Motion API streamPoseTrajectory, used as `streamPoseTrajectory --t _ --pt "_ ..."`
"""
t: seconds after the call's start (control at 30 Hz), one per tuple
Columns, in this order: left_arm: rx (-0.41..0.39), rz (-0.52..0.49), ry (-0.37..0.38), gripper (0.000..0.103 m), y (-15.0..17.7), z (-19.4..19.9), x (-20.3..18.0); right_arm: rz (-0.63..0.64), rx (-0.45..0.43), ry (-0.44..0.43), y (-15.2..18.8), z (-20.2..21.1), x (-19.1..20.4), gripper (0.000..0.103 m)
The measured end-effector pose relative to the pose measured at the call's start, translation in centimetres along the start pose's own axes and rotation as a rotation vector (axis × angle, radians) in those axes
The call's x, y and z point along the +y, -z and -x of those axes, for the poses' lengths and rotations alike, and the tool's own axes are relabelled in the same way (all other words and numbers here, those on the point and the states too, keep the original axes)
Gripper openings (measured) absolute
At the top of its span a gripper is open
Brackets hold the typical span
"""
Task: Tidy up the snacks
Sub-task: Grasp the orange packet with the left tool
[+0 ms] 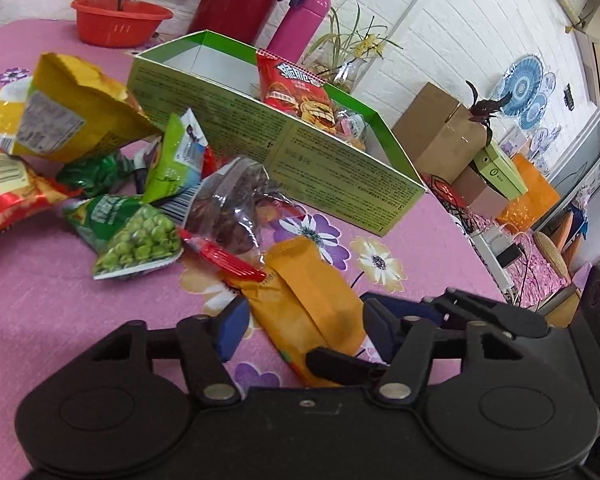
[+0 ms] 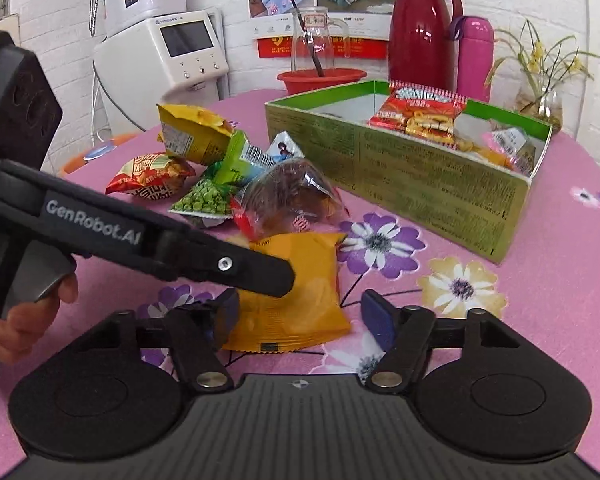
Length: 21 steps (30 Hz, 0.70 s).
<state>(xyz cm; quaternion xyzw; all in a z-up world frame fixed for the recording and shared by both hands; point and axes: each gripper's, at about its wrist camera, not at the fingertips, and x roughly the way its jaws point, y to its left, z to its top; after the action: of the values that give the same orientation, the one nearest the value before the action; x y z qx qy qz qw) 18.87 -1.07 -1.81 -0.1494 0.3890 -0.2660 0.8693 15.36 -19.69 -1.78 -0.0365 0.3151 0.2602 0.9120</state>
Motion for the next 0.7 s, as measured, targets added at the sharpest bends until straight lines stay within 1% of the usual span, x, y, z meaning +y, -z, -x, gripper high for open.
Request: streamPoseTrajectory --t 0.07,0.17,0.23,0.3,0.33,0.37,0.4,0.47,0.53,0.6,0.63,0.67,0.7 --pt "0.002 -0.007 -0.001 0.044 -0.1 -0.2 -0.1 0.006 -0.008 0.002 0.2 0.2 0.1 0.096" --pt "0.007 -0.018 0.004 0.045 -0.4 -0.8 -0.4 -0.022 -0.004 -0.011 0.1 0.2 -0.4 0.095" --pt "0.005 -0.033 -0.002 0.048 -0.5 -1.2 -0.8 -0.039 -0.002 -0.001 -0.2 0.0 -0.7 0.095" --pt "-0.004 -0.053 -0.011 0.048 -0.4 -1.5 -1.1 -0.051 -0.009 0.01 -0.2 -0.1 -0.8 0.092" --pt "-0.009 -0.064 -0.019 0.048 -0.3 -1.6 -1.3 -0.052 -0.011 0.02 -0.1 -0.1 -0.8 0.088" --pt "-0.013 -0.078 -0.036 0.047 -0.2 -1.6 -1.5 -0.052 -0.014 0.026 -0.1 0.0 -0.7 0.078" --pt "-0.013 -0.094 -0.049 0.047 -0.1 -1.7 -1.7 -0.056 -0.019 0.026 0.1 0.1 -0.7 0.074" --pt "-0.014 -0.092 -0.045 0.045 0.2 -1.8 -1.8 -0.066 -0.027 0.032 0.3 0.5 -0.7 0.066" --pt "-0.018 -0.092 -0.05 0.044 0.6 -1.7 -2.2 -0.065 -0.029 0.045 0.4 0.8 -0.5 0.063" --pt "-0.029 -0.106 -0.059 0.043 0.9 -1.6 -2.8 -0.061 -0.028 0.066 0.4 1.3 -0.3 0.051" --pt "-0.039 -0.113 -0.064 0.043 1.0 -1.4 -3.1 -0.061 -0.032 0.066 0.4 1.7 -0.4 0.044" --pt "-0.042 -0.113 -0.055 0.043 1.0 -1.3 -3.3 -0.064 -0.039 0.065 0.4 2.1 -0.4 0.04" --pt "-0.045 -0.11 -0.043 0.043 0.8 -1.0 -3.5 -0.064 -0.047 0.067 0.3 2.4 -0.4 0.039"
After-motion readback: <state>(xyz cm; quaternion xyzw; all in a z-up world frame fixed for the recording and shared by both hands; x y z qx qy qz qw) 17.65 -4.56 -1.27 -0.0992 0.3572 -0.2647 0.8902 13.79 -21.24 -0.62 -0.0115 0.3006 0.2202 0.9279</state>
